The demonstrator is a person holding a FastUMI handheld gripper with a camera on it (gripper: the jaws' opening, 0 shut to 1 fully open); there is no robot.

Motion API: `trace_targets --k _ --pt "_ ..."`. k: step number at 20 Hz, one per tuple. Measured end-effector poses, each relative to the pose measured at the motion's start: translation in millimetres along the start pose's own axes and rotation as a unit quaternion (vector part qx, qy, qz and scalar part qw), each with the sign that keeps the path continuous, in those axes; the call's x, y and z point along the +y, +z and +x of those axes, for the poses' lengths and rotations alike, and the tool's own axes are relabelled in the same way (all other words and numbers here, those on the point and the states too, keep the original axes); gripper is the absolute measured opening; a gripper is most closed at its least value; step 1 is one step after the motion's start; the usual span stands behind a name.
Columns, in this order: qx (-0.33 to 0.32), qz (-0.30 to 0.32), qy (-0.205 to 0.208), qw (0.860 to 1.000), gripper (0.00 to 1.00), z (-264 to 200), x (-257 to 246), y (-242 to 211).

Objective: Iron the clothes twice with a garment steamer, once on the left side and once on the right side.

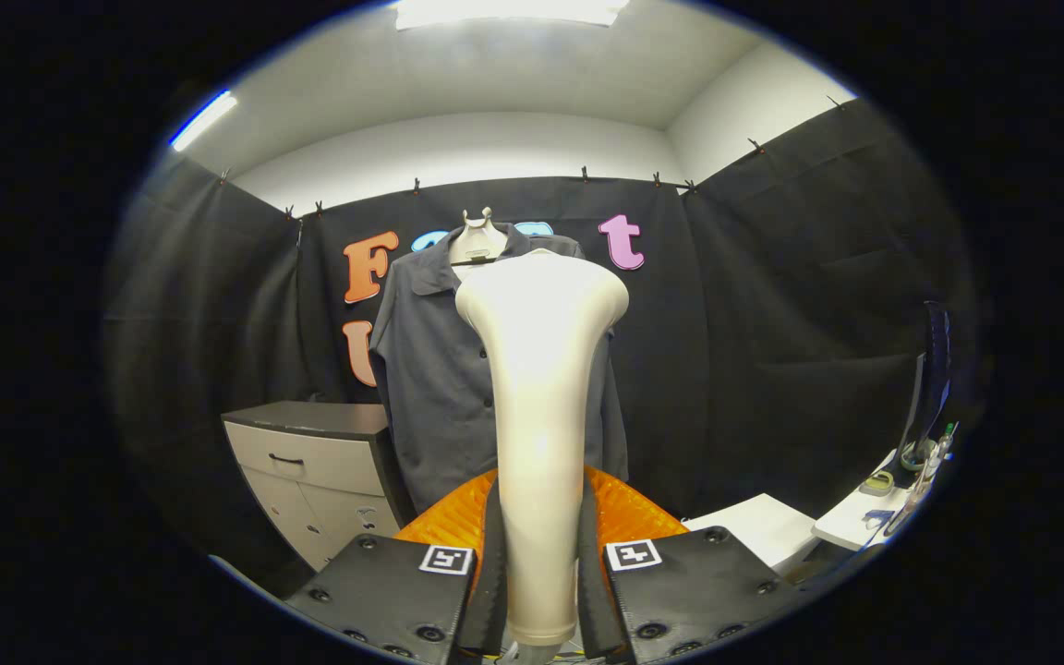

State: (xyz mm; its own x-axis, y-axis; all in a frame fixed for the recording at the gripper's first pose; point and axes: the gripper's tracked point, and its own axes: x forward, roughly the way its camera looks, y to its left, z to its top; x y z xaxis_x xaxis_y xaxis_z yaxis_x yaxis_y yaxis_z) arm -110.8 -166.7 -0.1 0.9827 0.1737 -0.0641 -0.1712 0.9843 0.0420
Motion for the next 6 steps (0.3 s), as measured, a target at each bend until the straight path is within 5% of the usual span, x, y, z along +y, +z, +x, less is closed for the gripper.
trace_targets --k 6 --pt "-0.003 -0.001 -0.012 1.0 0.39 -6.3 -7.9 1.6"
